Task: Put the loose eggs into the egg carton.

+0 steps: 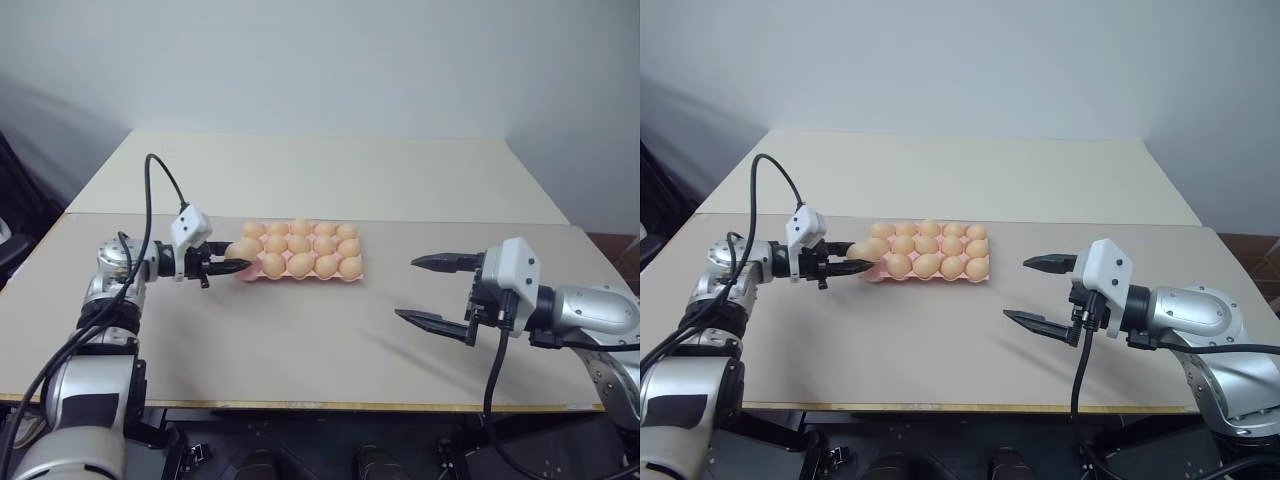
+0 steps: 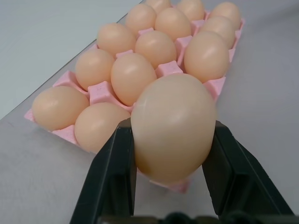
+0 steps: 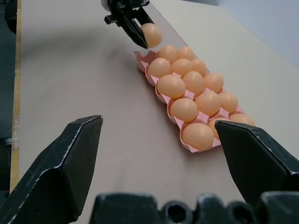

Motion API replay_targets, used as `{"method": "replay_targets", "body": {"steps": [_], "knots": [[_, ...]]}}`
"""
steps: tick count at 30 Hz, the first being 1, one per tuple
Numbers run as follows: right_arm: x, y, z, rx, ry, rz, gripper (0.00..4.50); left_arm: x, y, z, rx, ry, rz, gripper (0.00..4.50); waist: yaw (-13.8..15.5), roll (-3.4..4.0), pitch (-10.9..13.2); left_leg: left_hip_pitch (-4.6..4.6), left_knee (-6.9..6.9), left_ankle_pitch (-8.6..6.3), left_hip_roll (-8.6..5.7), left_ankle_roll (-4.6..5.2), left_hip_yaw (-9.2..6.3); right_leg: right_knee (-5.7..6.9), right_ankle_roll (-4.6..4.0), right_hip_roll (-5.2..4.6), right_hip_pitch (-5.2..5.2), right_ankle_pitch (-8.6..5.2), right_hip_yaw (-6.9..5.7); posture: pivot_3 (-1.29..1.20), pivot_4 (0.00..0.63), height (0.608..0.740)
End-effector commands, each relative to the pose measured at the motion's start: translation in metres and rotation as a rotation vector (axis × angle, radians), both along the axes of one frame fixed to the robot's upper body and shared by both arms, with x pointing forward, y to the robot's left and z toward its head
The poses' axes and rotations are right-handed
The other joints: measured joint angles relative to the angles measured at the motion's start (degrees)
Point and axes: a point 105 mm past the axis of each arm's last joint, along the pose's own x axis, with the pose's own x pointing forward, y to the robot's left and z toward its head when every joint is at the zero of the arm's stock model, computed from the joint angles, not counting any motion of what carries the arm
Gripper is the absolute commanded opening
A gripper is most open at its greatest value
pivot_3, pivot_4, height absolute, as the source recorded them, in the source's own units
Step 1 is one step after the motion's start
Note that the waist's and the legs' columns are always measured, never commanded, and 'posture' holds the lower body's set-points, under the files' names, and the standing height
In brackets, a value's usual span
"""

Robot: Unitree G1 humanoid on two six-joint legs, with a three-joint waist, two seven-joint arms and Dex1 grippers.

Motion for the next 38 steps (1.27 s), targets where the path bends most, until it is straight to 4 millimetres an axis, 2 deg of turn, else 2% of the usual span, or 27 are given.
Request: {"method": "replay_targets", "body": {"steps": [1, 2, 5, 9, 13, 16, 20, 25, 28, 32, 38], "knots": [[-0.005, 0.001, 0.006, 0.006, -0.027, 0.005, 4.50, 0.003, 0.002, 0.020, -0.012, -0.038, -0.002, 3.31, -0.1, 0.00, 0.0, 0.00, 0.00, 0.00, 0.00, 0.00, 0.00, 0.00, 0.00, 0.00, 0.00, 0.00, 0.00, 0.00, 0.150, 0.740], [-0.005, 0.001, 0.006, 0.007, -0.028, 0.003, 4.50, 0.002, 0.004, 0.022, -0.017, -0.037, -0.004, 3.49, -0.1, 0.00, 0.0, 0.00, -0.01, 0.00, 0.00, 0.00, -0.01, 0.00, 0.00, 0.00, -0.01, 0.00, 0.00, 0.00, 0.150, 0.740], [-0.006, 0.000, 0.006, 0.009, -0.029, 0.000, 4.50, 0.001, 0.008, 0.031, -0.040, -0.049, 0.002, 4.46, -0.3, 0.00, 0.0, 0.00, 0.00, 0.00, 0.00, 0.00, -0.01, 0.01, 0.00, 0.01, -0.01, 0.00, 0.00, 0.00, 0.150, 0.740], [-0.005, 0.001, 0.006, 0.012, -0.031, 0.001, 4.50, -0.007, 0.023, 0.056, -0.081, -0.110, 0.006, 4.48, -0.3, -0.01, 0.0, 0.01, -0.01, 0.00, 0.00, 0.00, -0.01, 0.02, 0.00, 0.01, -0.02, 0.00, 0.00, 0.00, 0.150, 0.740], [-0.004, 0.000, 0.005, 0.013, -0.028, 0.003, 4.50, -0.031, 0.045, 0.074, -0.088, -0.140, 0.014, 4.48, -0.7, 0.00, 0.0, -0.04, -0.02, 0.00, 0.01, 0.00, -0.02, 0.00, 0.00, 0.01, -0.06, 0.00, 0.01, 0.00, 0.150, 0.740], [-0.003, -0.001, 0.004, 0.012, -0.023, 0.004, 4.50, -0.059, 0.059, 0.074, -0.061, -0.110, 0.026, 4.48, -0.8, 0.01, 0.0, 0.02, -0.02, 0.00, 0.04, 0.00, -0.01, 0.04, 0.00, 0.01, -0.04, -0.01, 0.02, 0.00, 0.150, 0.740], [0.002, -0.005, 0.002, 0.004, -0.015, -0.001, 4.50, -0.099, 0.073, 0.058, 0.026, -0.043, 0.084, 4.48, -0.9, 0.01, 0.0, 0.07, -0.02, 0.00, 0.09, 0.00, 0.02, 0.05, 0.00, 0.00, -0.02, -0.01, 0.02, 0.00, 0.150, 0.740], [0.008, -0.009, 0.000, -0.002, -0.002, -0.006, 4.50, -0.137, 0.065, 0.052, -0.068, -0.040, 0.190, 4.48, -0.2, 0.00, 0.0, 0.07, -0.03, -0.01, 0.12, 0.01, 0.04, 0.04, 0.00, -0.01, -0.02, -0.01, 0.00, 0.00, 0.150, 0.740], [0.009, -0.011, -0.001, -0.003, 0.005, -0.004, 4.50, -0.152, 0.056, 0.049, -0.096, -0.048, 0.238, 4.48, 0.1, 0.00, 0.0, 0.09, -0.03, -0.02, 0.12, 0.02, 0.05, 0.03, 0.00, -0.02, 0.00, -0.01, -0.01, 0.00, 0.150, 0.740], [0.013, -0.013, -0.001, -0.009, 0.015, 0.005, 4.50, -0.167, 0.044, 0.046, -0.119, -0.051, 0.271, 4.48, -0.1, 0.00, 0.0, 0.18, -0.04, -0.02, 0.11, 0.02, 0.07, 0.04, -0.01, -0.01, 0.05, -0.01, 0.03, 0.00, 0.150, 0.740], [0.017, -0.015, -0.001, -0.024, 0.014, 0.021, 4.50, -0.176, 0.041, 0.042, -0.126, -0.038, 0.296, 4.48, -0.2, 0.00, 0.0, 0.32, -0.12, -0.02, 0.10, 0.02, 0.12, 0.02, -0.03, 0.00, 0.10, -0.01, 0.10, 0.00, 0.150, 0.740]]}}
